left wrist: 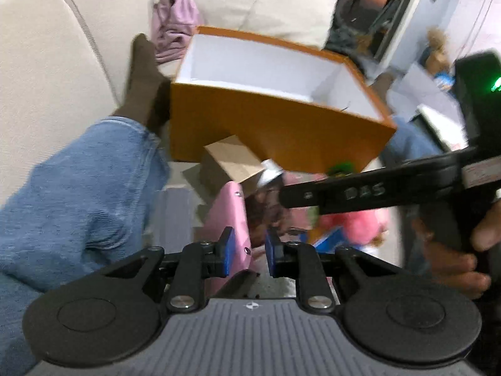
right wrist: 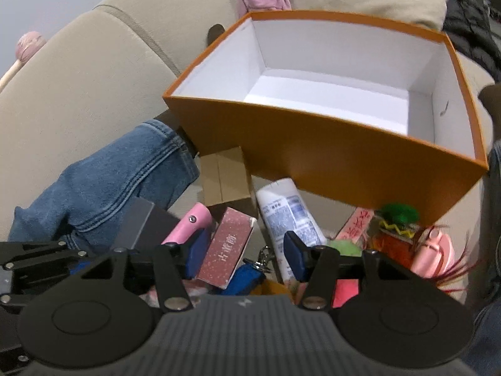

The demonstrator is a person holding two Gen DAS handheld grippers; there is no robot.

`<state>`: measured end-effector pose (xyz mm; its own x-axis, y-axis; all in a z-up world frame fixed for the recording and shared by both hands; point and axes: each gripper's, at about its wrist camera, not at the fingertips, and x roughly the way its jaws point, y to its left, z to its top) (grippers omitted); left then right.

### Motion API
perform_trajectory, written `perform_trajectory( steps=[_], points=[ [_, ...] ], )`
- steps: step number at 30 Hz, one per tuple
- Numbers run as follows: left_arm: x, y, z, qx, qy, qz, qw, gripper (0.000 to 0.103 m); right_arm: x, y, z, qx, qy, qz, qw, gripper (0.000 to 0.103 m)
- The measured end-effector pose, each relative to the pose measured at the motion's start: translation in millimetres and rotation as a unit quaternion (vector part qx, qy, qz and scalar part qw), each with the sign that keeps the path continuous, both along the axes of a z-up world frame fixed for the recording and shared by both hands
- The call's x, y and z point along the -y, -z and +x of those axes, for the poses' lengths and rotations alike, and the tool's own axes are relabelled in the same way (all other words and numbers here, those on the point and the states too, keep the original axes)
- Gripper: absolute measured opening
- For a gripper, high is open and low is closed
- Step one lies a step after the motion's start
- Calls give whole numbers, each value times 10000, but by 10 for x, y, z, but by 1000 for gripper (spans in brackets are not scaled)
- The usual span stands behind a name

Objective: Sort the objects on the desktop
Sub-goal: 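Grasp the pink notebook with the left gripper while the right gripper grasps the small red box, then carry the pink notebook and red box with both grippers into the orange box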

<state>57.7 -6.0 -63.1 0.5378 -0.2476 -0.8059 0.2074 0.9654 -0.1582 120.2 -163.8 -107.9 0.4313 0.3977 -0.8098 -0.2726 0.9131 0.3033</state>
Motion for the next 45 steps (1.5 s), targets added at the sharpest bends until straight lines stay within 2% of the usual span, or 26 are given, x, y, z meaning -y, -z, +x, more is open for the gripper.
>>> perform_trajectory(
  steps=[4,7,9,11,13,18,21,27,32,37,41,45],
  points=[
    [-23,67,-10,-188,-208,251,9993,23,-60,36,-22,-75,-90,-28,9999,56],
    [-76,228,24,-567,-342,379,9971,24,-142,75,-49,-205,-196,-50,9996,56],
    [-129,264,9,-567,-430,336,9969,24,-209,128,-67,-260,-280,-106,9992,49],
    [-187,267,13,-573,-531,223,9967,24,-227,177,-75,-239,-231,-133,9994,47],
    [-188,272,3,-554,-573,211,9966,24,-219,165,-82,-175,-229,-75,9996,37],
    [-124,37,-37,-118,-505,285,9982,21,-182,55,-77,16,-286,-40,9996,29],
    [-186,-173,2,225,-589,215,9978,20,-142,-28,-82,161,-333,74,9993,28],
    [-218,-525,112,626,-597,83,9962,20,-53,-344,-107,653,-491,225,9964,25],
    [-140,-935,286,1079,-491,51,9929,19,58,-784,-68,1334,-428,392,9894,24],
    [-26,-1294,687,1626,-453,53,9856,19,186,-1163,137,1991,-41,640,9779,24],
    [81,-1337,1145,1660,-415,84,9852,19,167,-1236,490,2255,390,422,9725,24],
    [149,-1073,1538,1223,-324,55,9919,19,75,-977,886,2182,714,-134,9732,24]
  ],
)
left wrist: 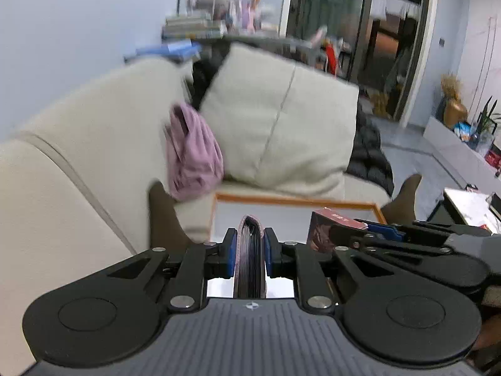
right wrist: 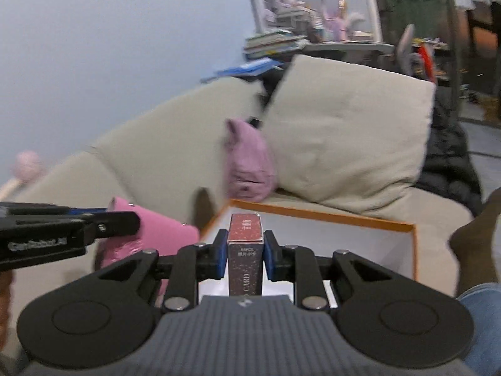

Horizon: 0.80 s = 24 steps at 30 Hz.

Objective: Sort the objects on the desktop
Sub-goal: 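Carry the pink notebook and red box with both grippers into the orange box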

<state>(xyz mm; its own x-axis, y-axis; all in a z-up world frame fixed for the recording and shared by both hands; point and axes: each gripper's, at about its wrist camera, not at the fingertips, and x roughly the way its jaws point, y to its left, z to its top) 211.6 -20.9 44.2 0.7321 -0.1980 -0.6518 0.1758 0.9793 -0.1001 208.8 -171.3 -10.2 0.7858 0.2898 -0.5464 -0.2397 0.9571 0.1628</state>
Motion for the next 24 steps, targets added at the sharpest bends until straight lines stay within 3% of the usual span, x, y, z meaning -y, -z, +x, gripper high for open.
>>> perform_trajectory(
  steps=[3,9,18,24],
  points=[
    [8,280,226,-419,7,-41,9991,19,11,297,173,-425,28,-6,9991,24],
    [48,705,418,-971,113,292,9948,19,-71,762,332,-1111,-105,5,9938,24],
    [116,1048,546,-1420,126,763,9868,19,-168,855,256,-1447,-241,56,9892,24],
    [130,1118,560,-1282,112,838,9881,20,-81,854,244,-2008,-322,186,9789,26]
  ],
)
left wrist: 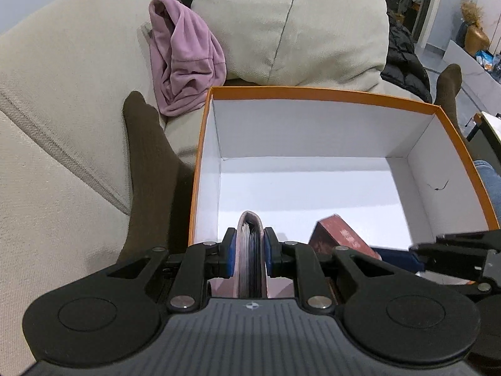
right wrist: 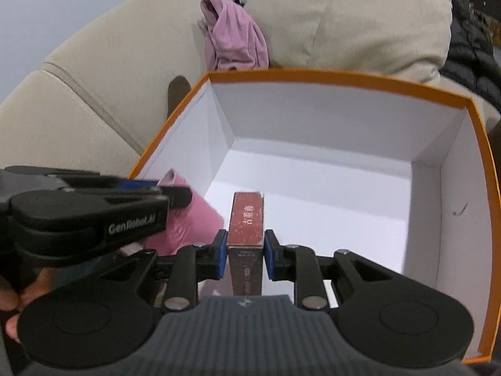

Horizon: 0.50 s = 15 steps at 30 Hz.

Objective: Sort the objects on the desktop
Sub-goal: 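Carry the pink notebook and red box with both grippers into the orange box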

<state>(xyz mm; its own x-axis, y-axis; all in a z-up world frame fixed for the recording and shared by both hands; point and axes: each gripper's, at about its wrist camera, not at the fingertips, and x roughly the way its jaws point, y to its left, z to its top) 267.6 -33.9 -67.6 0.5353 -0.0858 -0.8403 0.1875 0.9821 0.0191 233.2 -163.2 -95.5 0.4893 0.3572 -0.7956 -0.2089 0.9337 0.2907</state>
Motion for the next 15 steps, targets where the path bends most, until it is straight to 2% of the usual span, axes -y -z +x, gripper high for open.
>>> perform_trajectory(
  steps=[4,10,13,15],
  points=[
    [3,12,-38,64,67,62,9999,20,18,39,38,-411,24,257,9988,28],
    [-202,-94,-141,236,-118,-411,9988,26,-165,36,42,-382,-22,260,9989,28],
    [-305,-237,-294,602,-139,-732,9954,38,-241,22,60,-368,-15,190,9991,28],
    [-393,-306,-377,822,-173,-991,9915,56,-294,21,72,-361,-46,190,9992,28]
  ],
)
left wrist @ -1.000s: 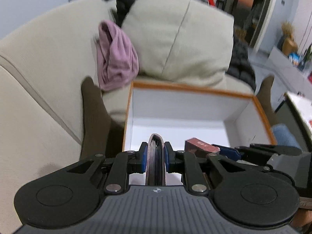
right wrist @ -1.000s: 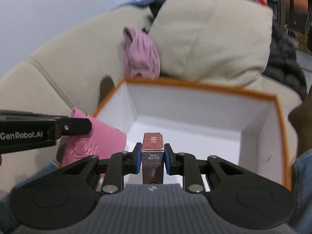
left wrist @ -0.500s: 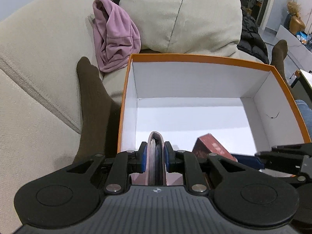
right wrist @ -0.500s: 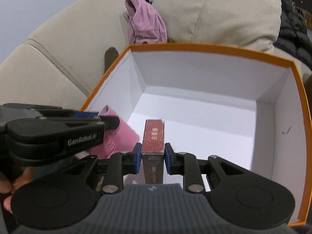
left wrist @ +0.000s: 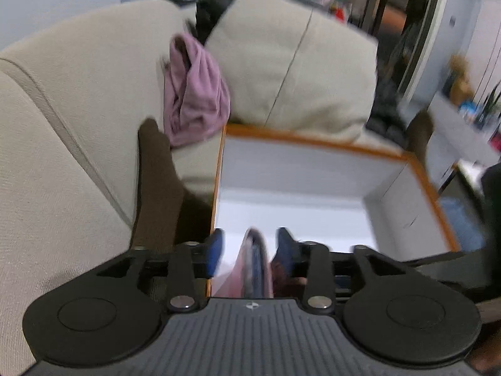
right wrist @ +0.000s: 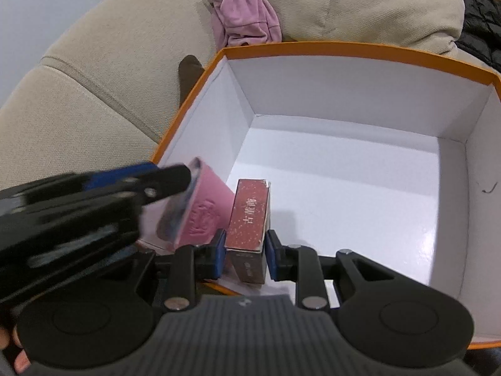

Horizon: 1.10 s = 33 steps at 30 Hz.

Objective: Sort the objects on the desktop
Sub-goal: 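Carry the pink notebook and red box with both grippers into the orange box, then lower both items against the box wall and open both grippers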

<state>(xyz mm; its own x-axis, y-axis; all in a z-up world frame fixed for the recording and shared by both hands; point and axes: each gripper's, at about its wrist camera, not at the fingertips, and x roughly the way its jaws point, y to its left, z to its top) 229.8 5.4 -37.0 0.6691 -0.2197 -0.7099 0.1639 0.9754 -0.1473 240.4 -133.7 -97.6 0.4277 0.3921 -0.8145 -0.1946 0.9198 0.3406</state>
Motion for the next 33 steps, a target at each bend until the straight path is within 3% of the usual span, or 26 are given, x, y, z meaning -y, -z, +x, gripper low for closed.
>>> perform_trajectory(
  steps=[5,8,12,18,20,22,33],
  points=[
    [-282,24,-31,29,-447,-379,9983,57,-162,-3,38,24,-140,46,9999,31],
    [-434,150,23,-287,-605,-613,9959,57,-201,2,57,-53,-158,105,9998,33],
    [-531,346,107,-813,-552,-1059,9895,57,-205,-3,63,-77,-150,123,9998,34],
    [-683,471,75,-1029,-592,-1654,9791,57,-187,-49,63,-21,-304,324,9990,36],
    [-721,482,71,-1054,-626,-1779,9764,57,-160,-69,75,-26,-344,391,9986,41],
    [-720,479,69,-1062,-612,-1827,9755,57,-114,-84,85,-35,-356,434,9984,49],
    [-675,523,91,-1176,-584,-1799,9749,57,268,-32,172,-232,-47,1110,9935,49]
  ],
)
